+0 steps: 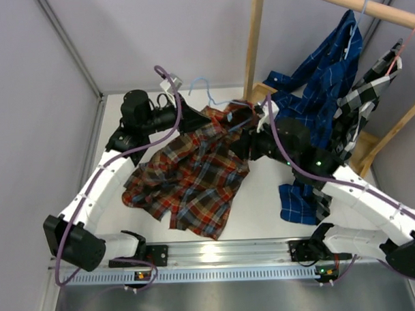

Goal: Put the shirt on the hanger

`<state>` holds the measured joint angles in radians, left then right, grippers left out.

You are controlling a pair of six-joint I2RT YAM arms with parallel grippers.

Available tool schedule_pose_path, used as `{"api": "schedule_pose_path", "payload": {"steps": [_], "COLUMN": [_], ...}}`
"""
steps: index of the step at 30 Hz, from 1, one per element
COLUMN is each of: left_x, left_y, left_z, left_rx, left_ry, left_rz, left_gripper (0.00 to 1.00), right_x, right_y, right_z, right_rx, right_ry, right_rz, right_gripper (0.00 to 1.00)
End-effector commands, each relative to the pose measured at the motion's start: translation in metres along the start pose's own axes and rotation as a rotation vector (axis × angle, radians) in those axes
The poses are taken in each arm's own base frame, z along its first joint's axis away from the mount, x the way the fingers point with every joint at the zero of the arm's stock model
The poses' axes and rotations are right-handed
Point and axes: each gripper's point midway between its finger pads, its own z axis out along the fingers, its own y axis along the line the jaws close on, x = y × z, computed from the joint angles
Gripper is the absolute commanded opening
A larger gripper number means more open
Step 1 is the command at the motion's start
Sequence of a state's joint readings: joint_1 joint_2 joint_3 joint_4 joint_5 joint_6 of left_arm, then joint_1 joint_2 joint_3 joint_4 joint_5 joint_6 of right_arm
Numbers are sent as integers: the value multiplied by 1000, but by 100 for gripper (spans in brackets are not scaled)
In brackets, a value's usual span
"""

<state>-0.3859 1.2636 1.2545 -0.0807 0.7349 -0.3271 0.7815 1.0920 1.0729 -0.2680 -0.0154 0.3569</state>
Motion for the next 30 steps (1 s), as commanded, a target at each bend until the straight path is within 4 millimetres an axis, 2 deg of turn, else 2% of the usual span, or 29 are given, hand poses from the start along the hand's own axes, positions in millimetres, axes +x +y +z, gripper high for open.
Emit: {"api": "schedule_pose_path", "payload": {"steps": [1,2,3,4,6,7,9,10,12,13,17,18,21,24,25,26,29,30], "left_x": [5,13,26,34,46,54,61,65,68,70,73,74,75,76,77,83,69,62], "left_y": [-58,-59,-66,-75,-87,-102,-113,-127,-136,-143,-146,-147,-148,-146,-143,-140,-108,-95], "left_z": [-5,-6,-10,-11,-10,-9,-7,-8,-7,-8,-7,-8,-10,-8,-6,-6,21,25], "left_rx": [405,430,498,547,605,659,705,762,808,833,866,876,891,883,867,836,548,440], "left_ry": [32,54,92,107,124,138,153,165,178,183,197,202,204,208,208,244,207,199], "left_rz": [166,155,145,163,187,199,204,213,217,219,215,212,216,221,224,181,227,230], "left_gripper": [0,0,0,0,0,0,0,0,0,0,0,0,0,0,0,0,52,92], "right_x": [-56,-69,-69,-75,-70,-61,-62,-60,-59,-59,-67,-69,-68,-65,-64,-66,-76,-81], "right_y": [11,12,7,16,22,26,29,37,48,61,81,84,97,98,96,94,85,81], "right_z": [-71,-96,-105,-114,-114,-113,-103,-101,-94,-92,-92,-92,-92,-89,-87,-85,-84,-86], "right_rx": [-62,-66,-53,-109,-162,-199,-223,-273,-349,-428,-553,-571,-658,-684,-667,-651,-566,-533], "right_ry": [-179,-238,-231,-232,-181,-130,-96,-80,-53,-32,-29,-27,-5,1,-5,-11,-61,-84], "right_rz": [-116,-134,-168,-208,-294,-306,-321,-326,-340,-341,-383,-381,-369,-367,-368,-363,-325,-322], "right_gripper": [54,60,62,66,67,68,69,69,69,69,65,63,45,14,0,0,0,0]}}
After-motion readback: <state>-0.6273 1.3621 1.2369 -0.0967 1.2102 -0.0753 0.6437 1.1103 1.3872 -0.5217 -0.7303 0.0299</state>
